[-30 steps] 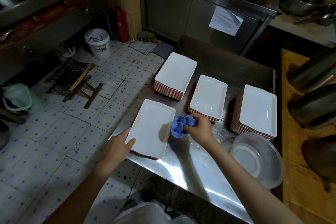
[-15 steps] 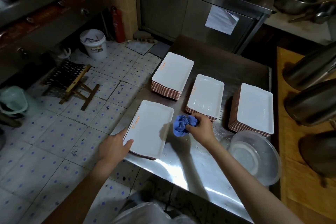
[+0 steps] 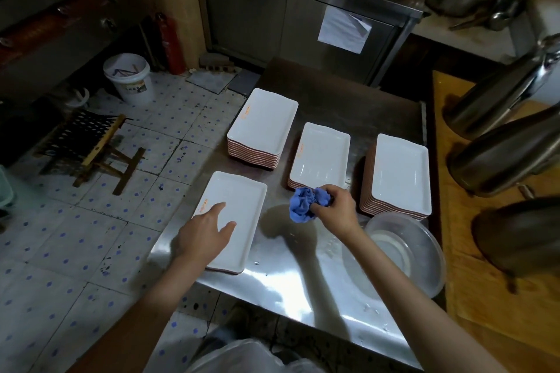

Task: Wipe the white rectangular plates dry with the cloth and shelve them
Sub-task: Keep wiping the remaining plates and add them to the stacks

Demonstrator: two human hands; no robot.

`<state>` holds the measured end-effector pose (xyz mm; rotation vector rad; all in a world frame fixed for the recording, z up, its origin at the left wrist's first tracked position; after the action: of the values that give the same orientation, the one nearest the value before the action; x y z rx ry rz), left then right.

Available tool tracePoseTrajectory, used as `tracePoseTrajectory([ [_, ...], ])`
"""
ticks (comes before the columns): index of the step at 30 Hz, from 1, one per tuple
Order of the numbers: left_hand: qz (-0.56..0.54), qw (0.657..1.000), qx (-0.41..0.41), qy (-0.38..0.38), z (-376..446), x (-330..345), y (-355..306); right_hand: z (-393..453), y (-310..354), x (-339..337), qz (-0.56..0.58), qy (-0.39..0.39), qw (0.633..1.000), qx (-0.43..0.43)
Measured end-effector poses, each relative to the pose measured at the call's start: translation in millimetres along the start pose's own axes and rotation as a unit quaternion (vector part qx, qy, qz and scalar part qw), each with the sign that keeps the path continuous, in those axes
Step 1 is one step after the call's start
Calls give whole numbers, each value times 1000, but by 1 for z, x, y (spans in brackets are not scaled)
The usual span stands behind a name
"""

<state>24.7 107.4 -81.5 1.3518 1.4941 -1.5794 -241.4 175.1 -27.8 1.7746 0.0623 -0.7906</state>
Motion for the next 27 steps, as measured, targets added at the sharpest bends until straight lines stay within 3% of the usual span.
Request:
tracePoseTrajectory([
  [8, -36, 996, 77, 28, 46, 22, -88, 13, -20, -35, 1, -49, 998, 43],
  [18, -175, 981, 72, 43, 102, 40, -141, 25, -46, -74, -4, -105, 989, 100],
  [21, -172, 981, 67, 56, 120, 49, -146, 28, -50, -81, 1, -110, 988, 108],
  [27, -60, 992, 60, 97, 137, 67, -149, 30, -53, -88, 14, -115, 987, 109],
])
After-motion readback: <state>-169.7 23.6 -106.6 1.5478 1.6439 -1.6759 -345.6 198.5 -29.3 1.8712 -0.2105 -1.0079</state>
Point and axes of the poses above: each hand's wrist, its own z-axis towards the middle knuckle, its own x-axis out of the palm, y = z × x, the point moved 7 cm from there along z, towards the middle knuckle, and after that the axes turned 1 degree about x, right-handed, at the moved point
